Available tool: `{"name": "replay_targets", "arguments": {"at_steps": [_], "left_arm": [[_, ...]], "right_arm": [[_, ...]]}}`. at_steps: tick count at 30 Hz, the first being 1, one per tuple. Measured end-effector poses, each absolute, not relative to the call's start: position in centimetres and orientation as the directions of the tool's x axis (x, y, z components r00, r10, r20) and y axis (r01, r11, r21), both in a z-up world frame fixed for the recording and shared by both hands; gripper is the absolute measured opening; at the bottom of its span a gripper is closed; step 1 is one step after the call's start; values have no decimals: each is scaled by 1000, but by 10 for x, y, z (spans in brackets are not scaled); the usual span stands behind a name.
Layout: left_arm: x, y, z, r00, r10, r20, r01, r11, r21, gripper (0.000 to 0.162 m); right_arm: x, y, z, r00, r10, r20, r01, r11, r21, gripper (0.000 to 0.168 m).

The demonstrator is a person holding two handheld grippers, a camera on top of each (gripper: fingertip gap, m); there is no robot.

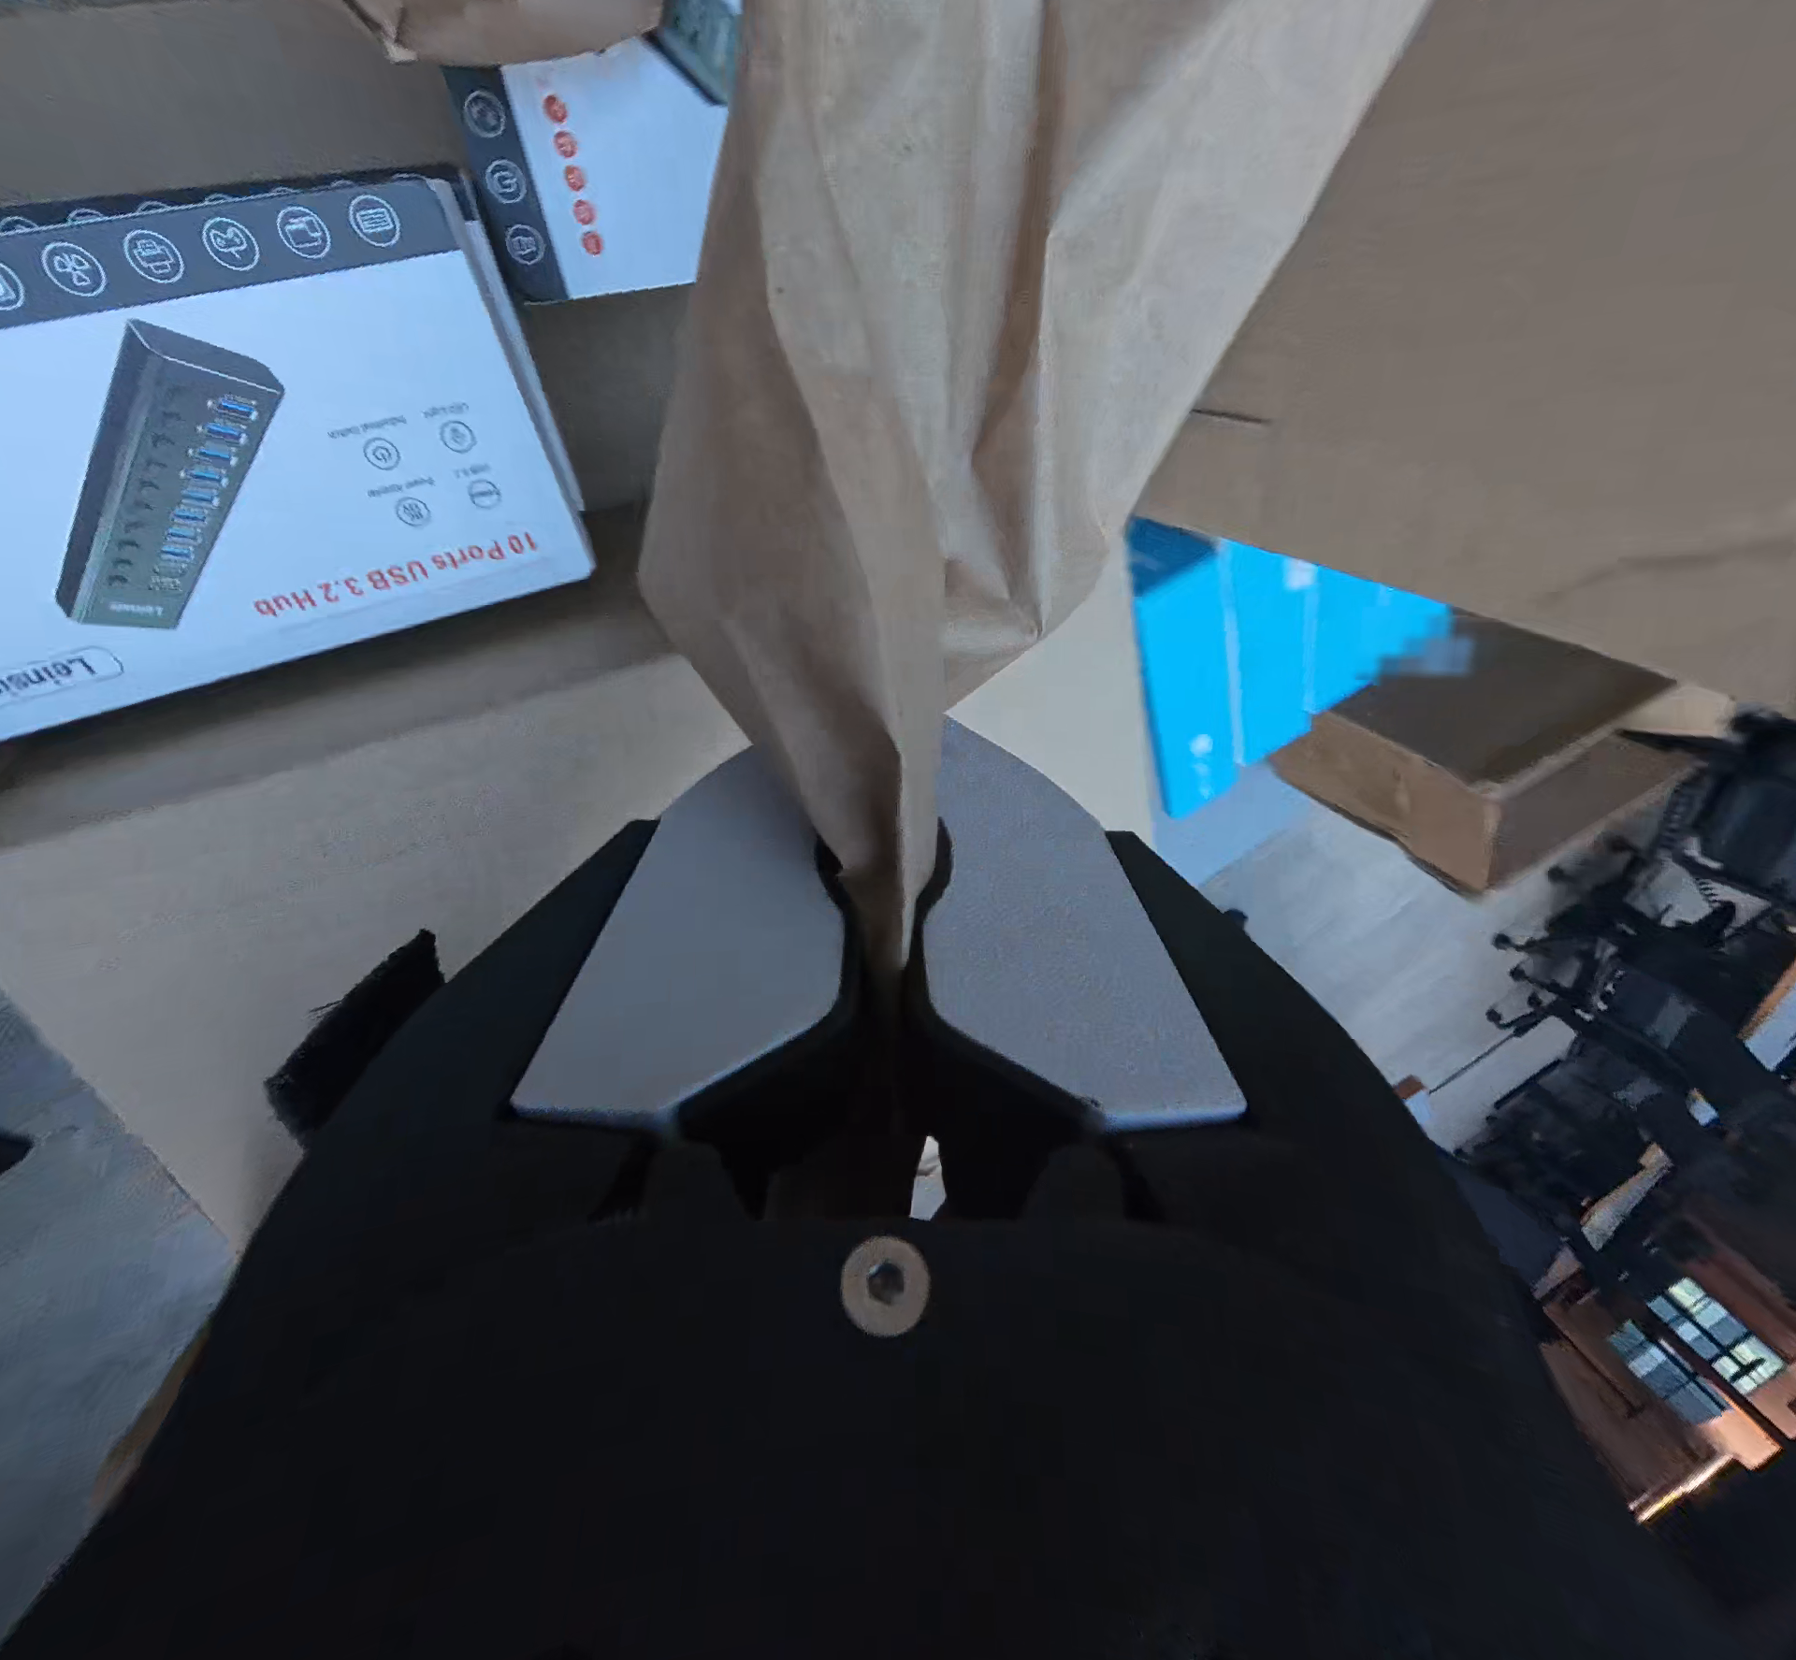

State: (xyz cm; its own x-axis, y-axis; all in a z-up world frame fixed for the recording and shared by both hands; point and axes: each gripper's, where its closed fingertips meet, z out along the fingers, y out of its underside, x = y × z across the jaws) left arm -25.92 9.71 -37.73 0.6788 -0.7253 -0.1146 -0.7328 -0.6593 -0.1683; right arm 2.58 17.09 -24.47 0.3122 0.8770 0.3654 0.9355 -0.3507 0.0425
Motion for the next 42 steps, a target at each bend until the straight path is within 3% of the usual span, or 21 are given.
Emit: {"name": "replay_targets", "arguments": {"at_steps": [1,3,7,10,13,17,20,23,25,27,29,32,34,36,39,40,42], "left_arm": [[-265,101,-374,650,-741,-168,-760,-629,-163,26],[-268,102,-371,593,-780,-201,-805,-572,-157,6],[-257,116,-326,602,-759,-248,-787,-511,-347,0],[-226,139,-215,672,-701,-238,-663,-427,-615,0],[-171,162,-54,701,-670,-244,-501,-220,-837,0],[-53,159,129,619,-751,-231,-320,27,-947,0],[63,145,200,531,-811,-245,-247,129,-960,0],[187,132,211,446,-873,-198,-183,128,-975,0],[257,138,184,449,-864,-229,-239,131,-962,0],[309,143,132,462,-859,-220,-312,75,-947,0],[345,136,59,458,-874,-165,-392,-31,-919,0],[358,123,-61,518,-817,-253,-579,-117,-807,0],[357,103,-133,564,-799,-207,-600,-225,-767,0],[351,81,-204,617,-783,-76,-586,-392,-709,0],[319,64,-278,710,-702,-55,-595,-557,-580,0],[307,60,-296,732,-678,-68,-600,-594,-535,1],[293,51,-325,757,-650,-71,-602,-650,-463,0]], "right_arm": [[32,172,-211,312,858,407,940,-340,-4,0],[49,170,-141,296,813,501,951,-298,-79,0],[105,170,0,395,625,674,919,-283,-275,0],[154,173,97,544,455,705,838,-248,-486,0],[204,175,185,712,312,629,694,-170,-700,0],[287,160,301,818,112,564,566,14,-824,0],[368,138,363,808,-3,589,588,70,-806,0],[452,119,387,844,32,536,532,81,-843,0],[495,115,368,895,147,422,410,107,-906,0],[534,121,314,910,210,358,346,94,-933,0],[559,134,238,924,269,270,258,82,-963,0],[561,147,108,921,382,75,67,35,-997,0],[542,147,5,877,473,-79,-12,-141,-990,0],[516,142,-100,812,517,-272,-51,-400,-915,1],[502,140,-222,802,497,-332,50,-610,-791,10],[497,136,-257,791,499,-355,110,-685,-720,24],[484,120,-312,749,504,-431,239,-812,-533,92]]}}
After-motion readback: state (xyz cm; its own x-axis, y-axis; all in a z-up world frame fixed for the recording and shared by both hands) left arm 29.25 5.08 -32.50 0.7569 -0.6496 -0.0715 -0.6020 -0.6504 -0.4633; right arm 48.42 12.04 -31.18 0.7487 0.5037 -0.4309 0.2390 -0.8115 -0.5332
